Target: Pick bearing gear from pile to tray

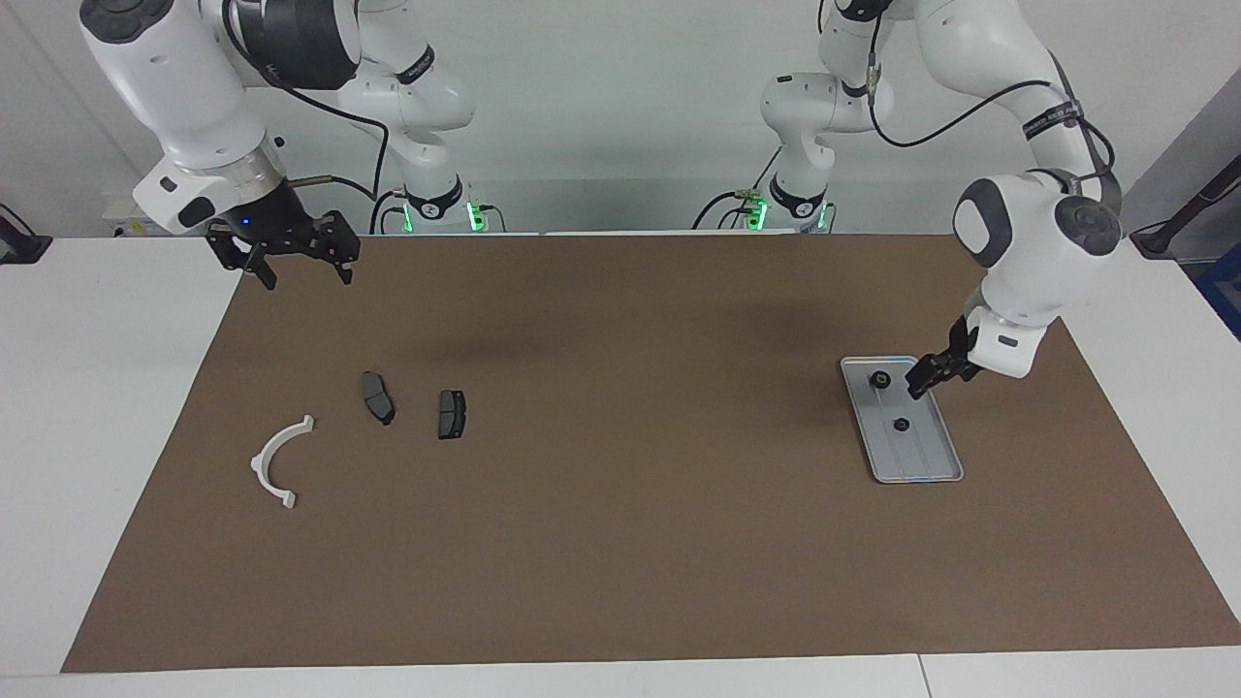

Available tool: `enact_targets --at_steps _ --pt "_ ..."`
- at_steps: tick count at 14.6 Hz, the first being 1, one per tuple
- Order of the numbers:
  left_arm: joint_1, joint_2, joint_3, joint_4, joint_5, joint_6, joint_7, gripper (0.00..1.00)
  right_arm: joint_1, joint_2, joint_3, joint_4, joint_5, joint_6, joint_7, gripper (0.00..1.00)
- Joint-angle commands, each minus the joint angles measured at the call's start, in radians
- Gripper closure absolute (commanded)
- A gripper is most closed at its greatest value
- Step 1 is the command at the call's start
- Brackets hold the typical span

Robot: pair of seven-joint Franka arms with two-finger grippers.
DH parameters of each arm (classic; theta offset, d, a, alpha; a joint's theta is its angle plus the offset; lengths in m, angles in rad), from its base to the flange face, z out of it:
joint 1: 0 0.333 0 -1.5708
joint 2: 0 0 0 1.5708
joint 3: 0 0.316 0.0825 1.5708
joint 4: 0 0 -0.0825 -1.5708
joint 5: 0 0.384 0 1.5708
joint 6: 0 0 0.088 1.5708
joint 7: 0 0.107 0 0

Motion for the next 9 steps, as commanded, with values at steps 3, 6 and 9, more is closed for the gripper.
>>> enact_targets --at_steps 3,6,9 --pt "0.011 -0.111 -0.007 0.078 0.002 -0.240 0.014 0.00 -0.019 -0.032 0.011 -0.041 0.001 0.028 -0.021 0.00" --pt "0.042 -0.161 0.001 0.076 0.002 -0.335 0.061 0.00 -0.019 -0.032 0.011 -0.041 0.001 0.029 -0.021 0.00" --pt "0.042 -0.158 -0.022 0.079 0.008 -0.262 0.082 0.00 -0.019 -0.030 0.011 -0.041 0.001 0.029 -0.023 0.00"
